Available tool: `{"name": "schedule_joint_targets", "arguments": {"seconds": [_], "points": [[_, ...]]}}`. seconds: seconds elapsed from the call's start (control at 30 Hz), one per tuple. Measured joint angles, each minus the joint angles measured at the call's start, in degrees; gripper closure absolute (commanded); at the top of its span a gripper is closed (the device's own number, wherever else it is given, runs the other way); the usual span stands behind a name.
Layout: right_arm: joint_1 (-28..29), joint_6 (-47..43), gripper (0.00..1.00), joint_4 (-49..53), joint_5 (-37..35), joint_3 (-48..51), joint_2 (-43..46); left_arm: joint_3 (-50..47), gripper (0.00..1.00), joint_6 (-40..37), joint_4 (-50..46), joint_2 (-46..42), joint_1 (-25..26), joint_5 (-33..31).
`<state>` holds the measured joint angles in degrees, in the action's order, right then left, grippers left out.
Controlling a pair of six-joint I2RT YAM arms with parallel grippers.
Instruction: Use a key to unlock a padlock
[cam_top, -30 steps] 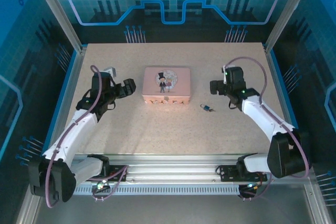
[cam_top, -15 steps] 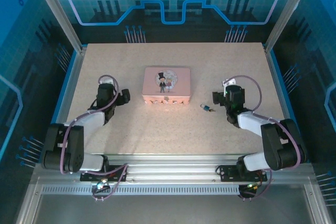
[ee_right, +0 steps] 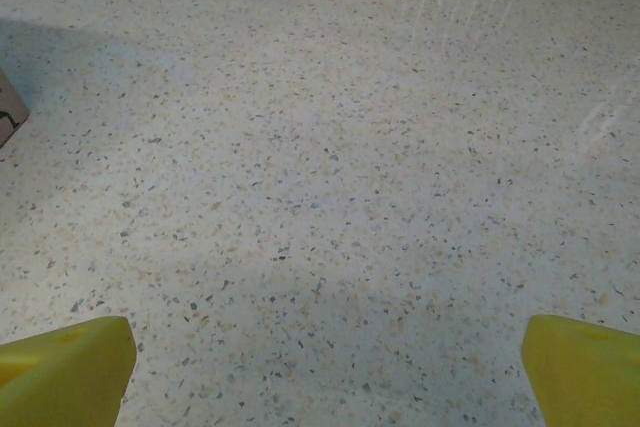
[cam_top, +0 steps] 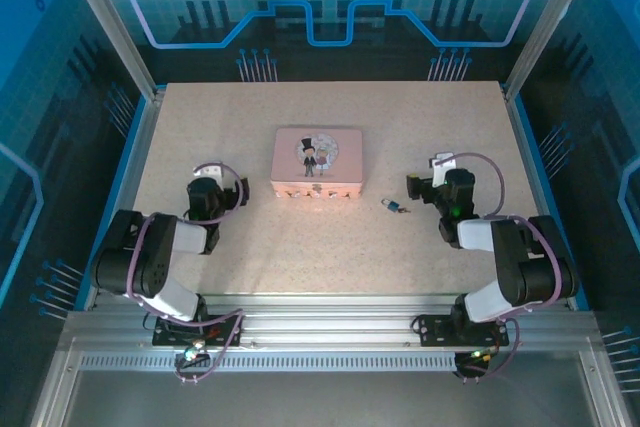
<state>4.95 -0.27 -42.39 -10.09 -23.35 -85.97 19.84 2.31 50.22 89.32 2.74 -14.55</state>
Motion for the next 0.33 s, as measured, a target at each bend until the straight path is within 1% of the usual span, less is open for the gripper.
{"name": "schedule_joint_targets", "arguments": {"seconds": [0.17, 0.33], "points": [[-0.17, 0.22, 0.00, -0.13, 0.39, -0.02, 0.00, 0.04, 0.01, -1.03, 2.71, 0.00, 0.76, -1.62], [-0.90, 0.17, 0.00, 0.07, 4.46, -0.66, 0.00, 0.04, 0.01, -1.42, 3.78, 0.00, 1.22, -2.45]]}}
